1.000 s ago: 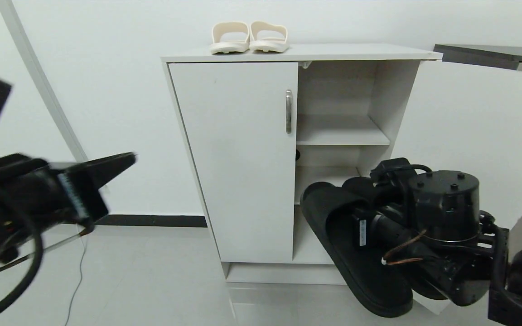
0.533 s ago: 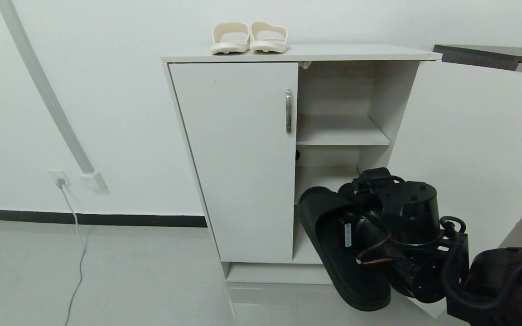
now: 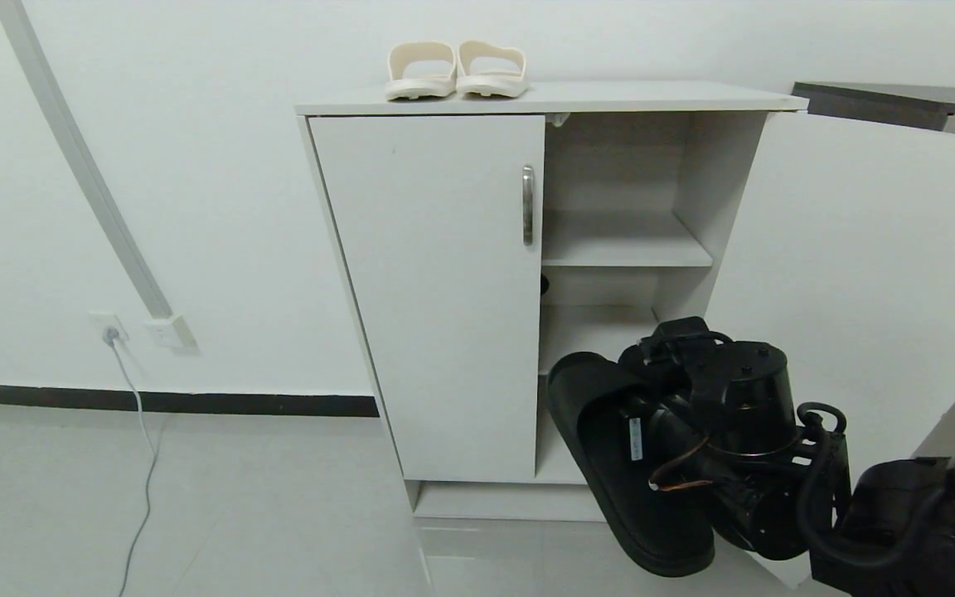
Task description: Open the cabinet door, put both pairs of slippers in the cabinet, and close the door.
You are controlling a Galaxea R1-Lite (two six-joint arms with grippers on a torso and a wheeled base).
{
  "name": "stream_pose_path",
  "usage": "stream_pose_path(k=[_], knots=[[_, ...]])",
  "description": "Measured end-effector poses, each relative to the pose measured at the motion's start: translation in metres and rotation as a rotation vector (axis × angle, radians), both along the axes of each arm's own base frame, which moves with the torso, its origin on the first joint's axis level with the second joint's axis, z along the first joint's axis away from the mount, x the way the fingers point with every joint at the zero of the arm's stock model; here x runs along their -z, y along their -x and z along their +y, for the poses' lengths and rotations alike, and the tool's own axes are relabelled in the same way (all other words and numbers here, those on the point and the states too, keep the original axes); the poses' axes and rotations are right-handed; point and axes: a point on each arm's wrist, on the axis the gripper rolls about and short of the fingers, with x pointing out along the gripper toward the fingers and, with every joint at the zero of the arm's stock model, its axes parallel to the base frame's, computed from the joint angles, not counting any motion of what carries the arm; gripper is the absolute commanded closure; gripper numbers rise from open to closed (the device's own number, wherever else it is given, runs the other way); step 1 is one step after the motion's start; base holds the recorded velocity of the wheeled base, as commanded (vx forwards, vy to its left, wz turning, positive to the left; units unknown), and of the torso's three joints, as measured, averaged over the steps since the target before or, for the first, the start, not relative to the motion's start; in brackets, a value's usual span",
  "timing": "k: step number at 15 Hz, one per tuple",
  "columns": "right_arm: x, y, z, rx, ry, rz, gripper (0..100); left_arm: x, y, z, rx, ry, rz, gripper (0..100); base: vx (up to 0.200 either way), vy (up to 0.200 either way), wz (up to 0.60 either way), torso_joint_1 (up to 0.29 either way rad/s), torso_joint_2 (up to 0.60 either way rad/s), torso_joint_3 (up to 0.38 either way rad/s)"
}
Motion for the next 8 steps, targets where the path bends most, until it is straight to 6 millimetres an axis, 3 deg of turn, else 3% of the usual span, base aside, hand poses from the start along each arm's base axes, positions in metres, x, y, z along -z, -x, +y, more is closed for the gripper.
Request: stream_pose_path(k=[3,8], knots=[[0.0016,0.0007,-0.0005,-0.001,0.006,0.004,100,0.0065,0.0040,-0.0059,0.229,-0.052,0.001,100,0.000,0.000,0.00,0.000,0.00,0.000],[0.0032,-0.0003,0.0010,-0.001,0.007,0.007,100,0.0076,0.0058,-0.0037,0.119,0.012,-0.024,100,0.000,0.000,0.00,0.000,0.00,0.000]])
